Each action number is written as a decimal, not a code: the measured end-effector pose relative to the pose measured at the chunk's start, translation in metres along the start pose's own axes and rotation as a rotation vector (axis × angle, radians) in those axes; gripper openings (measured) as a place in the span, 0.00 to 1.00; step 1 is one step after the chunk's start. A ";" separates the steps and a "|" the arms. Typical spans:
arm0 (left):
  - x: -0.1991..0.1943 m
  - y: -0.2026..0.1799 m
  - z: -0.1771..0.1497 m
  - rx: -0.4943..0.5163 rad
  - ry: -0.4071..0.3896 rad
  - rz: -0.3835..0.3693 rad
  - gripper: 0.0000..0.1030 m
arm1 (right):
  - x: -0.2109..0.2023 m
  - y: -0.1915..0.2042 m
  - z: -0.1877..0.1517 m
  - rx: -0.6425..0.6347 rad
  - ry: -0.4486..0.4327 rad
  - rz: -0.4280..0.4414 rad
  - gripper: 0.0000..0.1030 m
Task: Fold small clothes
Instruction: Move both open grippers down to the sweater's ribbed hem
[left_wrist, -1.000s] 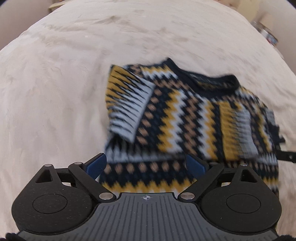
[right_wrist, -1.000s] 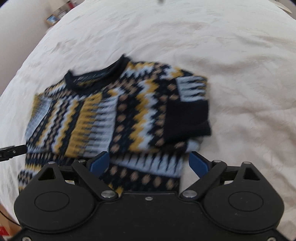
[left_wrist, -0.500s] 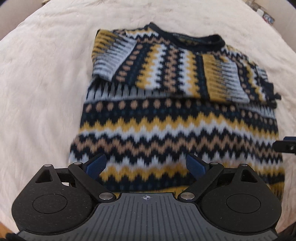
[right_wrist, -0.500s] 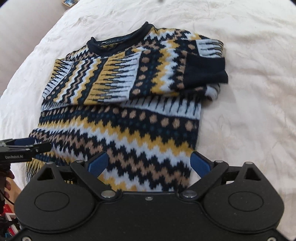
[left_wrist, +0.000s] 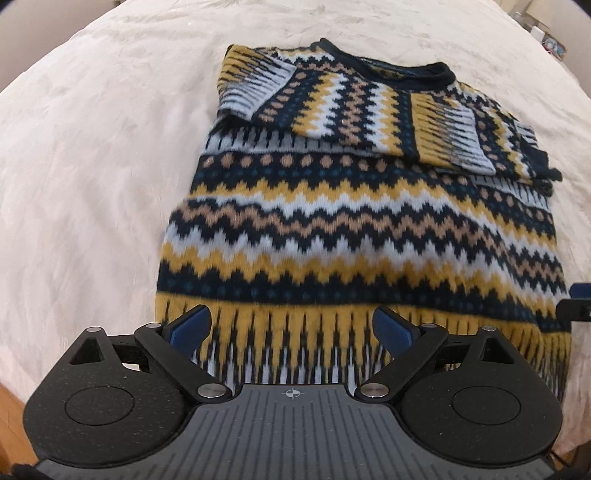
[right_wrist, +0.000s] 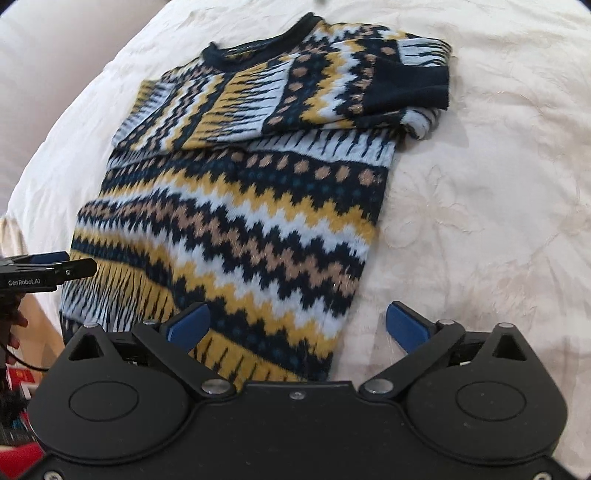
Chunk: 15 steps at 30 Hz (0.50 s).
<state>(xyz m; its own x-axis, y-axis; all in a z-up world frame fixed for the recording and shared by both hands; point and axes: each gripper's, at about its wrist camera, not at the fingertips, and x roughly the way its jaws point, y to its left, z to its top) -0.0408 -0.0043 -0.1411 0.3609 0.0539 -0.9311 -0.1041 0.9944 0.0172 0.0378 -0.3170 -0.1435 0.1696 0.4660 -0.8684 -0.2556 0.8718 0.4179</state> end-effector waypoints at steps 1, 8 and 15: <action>-0.001 0.000 -0.003 0.003 0.003 -0.002 0.98 | -0.001 0.001 -0.002 -0.008 -0.004 0.004 1.00; -0.007 0.008 -0.023 0.028 -0.009 -0.039 1.00 | -0.007 0.011 -0.021 -0.024 -0.018 0.011 1.00; -0.013 0.030 -0.040 0.051 -0.034 -0.095 1.00 | -0.012 0.034 -0.054 -0.029 -0.012 -0.034 1.00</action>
<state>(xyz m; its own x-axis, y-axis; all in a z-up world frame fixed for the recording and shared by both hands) -0.0854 0.0218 -0.1432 0.3979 -0.0390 -0.9166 -0.0206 0.9985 -0.0514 -0.0239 -0.3011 -0.1336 0.1900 0.4383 -0.8785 -0.2771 0.8824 0.3803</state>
